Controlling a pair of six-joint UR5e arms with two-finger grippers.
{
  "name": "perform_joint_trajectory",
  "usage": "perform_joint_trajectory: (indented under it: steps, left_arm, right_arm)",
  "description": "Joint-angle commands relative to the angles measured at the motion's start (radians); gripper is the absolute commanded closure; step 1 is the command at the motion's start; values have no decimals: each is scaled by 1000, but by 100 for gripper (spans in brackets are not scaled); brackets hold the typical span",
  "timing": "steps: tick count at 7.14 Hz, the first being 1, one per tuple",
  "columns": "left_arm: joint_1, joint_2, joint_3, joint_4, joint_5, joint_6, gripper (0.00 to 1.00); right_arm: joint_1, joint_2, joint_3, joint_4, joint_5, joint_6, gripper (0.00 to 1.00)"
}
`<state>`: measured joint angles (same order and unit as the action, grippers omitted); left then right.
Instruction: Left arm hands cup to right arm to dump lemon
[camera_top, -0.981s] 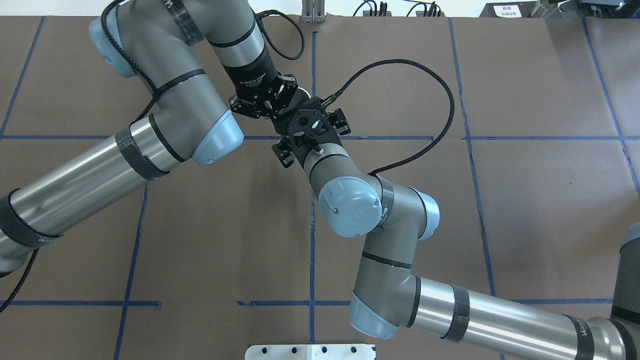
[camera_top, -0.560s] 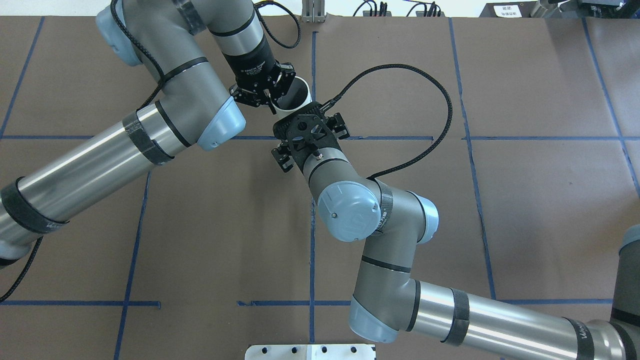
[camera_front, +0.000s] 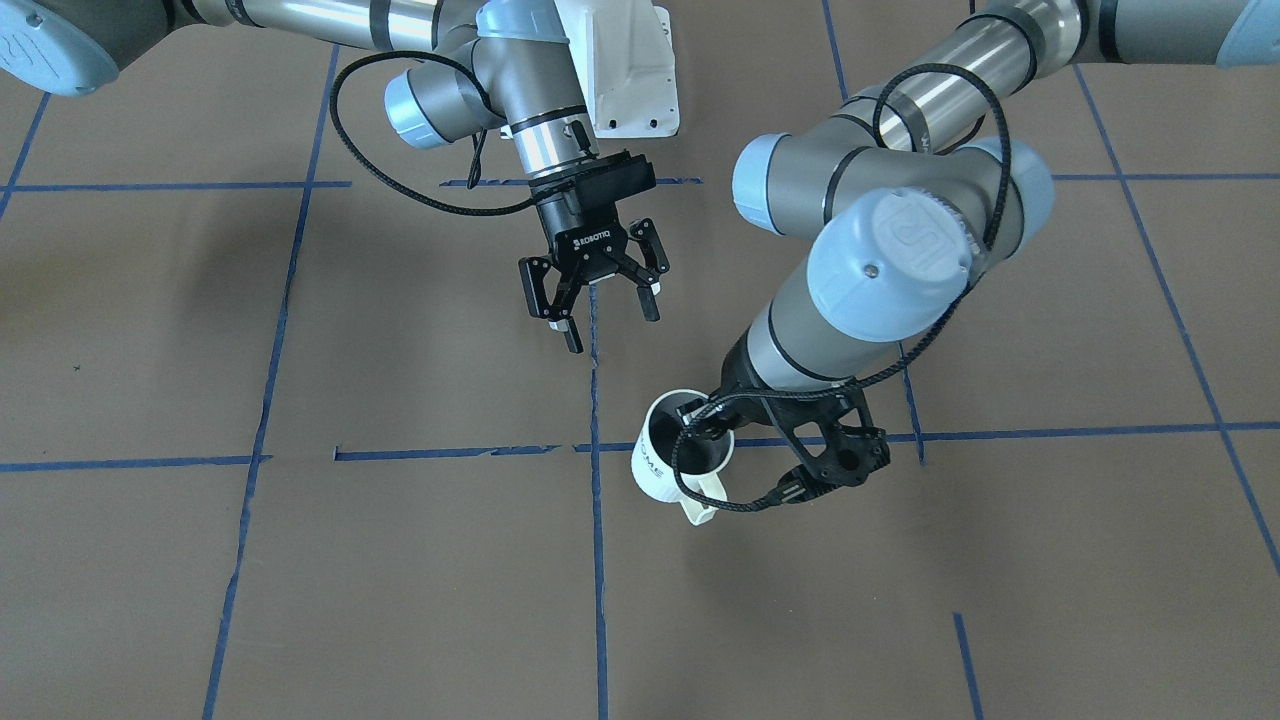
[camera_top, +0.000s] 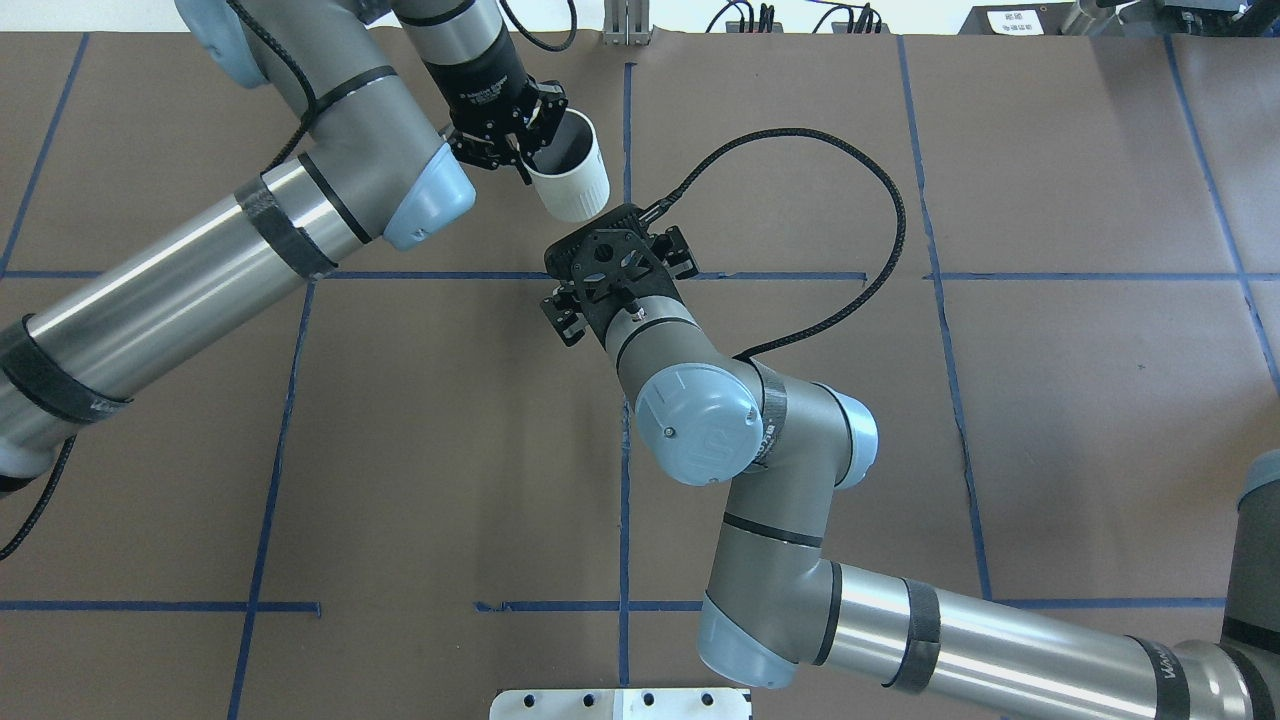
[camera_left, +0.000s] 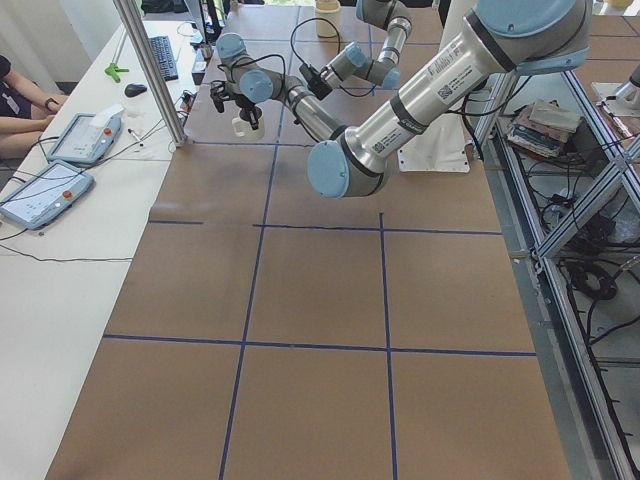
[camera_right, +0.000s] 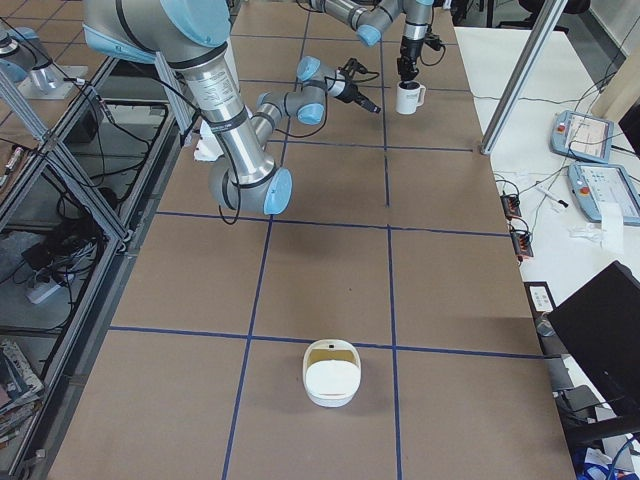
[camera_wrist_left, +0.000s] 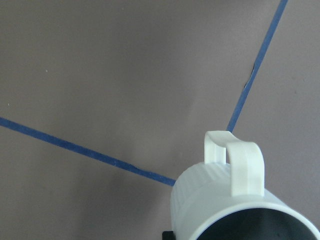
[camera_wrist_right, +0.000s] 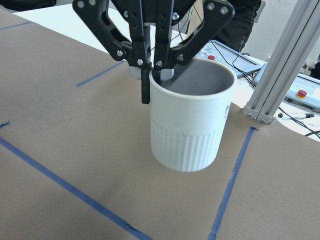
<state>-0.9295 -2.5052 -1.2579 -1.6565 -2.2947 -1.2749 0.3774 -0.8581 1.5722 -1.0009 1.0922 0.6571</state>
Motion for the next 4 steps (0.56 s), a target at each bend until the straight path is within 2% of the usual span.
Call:
perform_joint_trajectory:
  steps: [1, 2, 4]
  left_arm:
    - [-87, 131, -65, 7, -12, 159, 100]
    - [-109, 238, -155, 29, -18, 260, 100]
    - [-182, 395, -286, 61, -14, 468, 100]
  right_arm:
    - [87, -2, 9, -39, 174, 27, 2]
    - [169, -2, 11, -138, 324, 33, 1]
    - [303, -33, 9, -244, 531, 38, 1]
